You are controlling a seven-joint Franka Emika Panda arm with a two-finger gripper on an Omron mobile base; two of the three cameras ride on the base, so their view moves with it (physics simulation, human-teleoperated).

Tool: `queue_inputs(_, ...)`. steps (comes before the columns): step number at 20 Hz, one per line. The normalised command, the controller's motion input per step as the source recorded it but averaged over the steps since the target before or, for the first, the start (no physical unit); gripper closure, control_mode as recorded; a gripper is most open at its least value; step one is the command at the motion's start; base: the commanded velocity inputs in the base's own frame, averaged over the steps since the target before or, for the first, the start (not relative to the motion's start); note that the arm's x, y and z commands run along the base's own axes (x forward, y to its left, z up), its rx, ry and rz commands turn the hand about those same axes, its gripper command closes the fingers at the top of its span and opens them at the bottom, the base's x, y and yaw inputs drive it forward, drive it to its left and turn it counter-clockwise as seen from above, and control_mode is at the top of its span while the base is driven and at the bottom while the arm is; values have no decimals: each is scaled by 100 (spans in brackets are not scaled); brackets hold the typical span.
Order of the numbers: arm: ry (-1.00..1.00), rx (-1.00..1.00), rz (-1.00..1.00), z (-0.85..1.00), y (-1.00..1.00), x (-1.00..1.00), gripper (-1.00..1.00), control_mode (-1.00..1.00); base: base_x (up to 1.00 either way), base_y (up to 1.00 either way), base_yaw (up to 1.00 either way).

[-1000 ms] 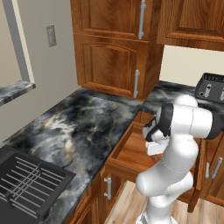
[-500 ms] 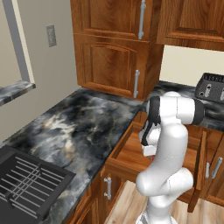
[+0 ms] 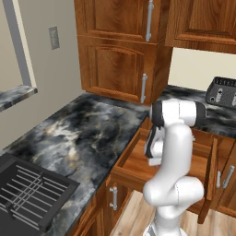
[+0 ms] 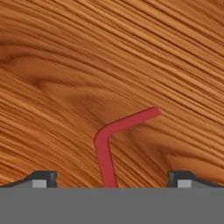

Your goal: Take a straw from the drawer in front and place it inside the glass cup on the dining counter.

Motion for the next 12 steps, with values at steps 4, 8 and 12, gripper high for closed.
queue_inputs(4,-7,0,0,-36,0,8,-100,-100,0,0,0)
queue_inputs(8,-1,0,0,-28,0,7,-100,-100,0,0,0)
queue_inputs(12,0,3,0,-23,-1,0,100,-100,0,0,0)
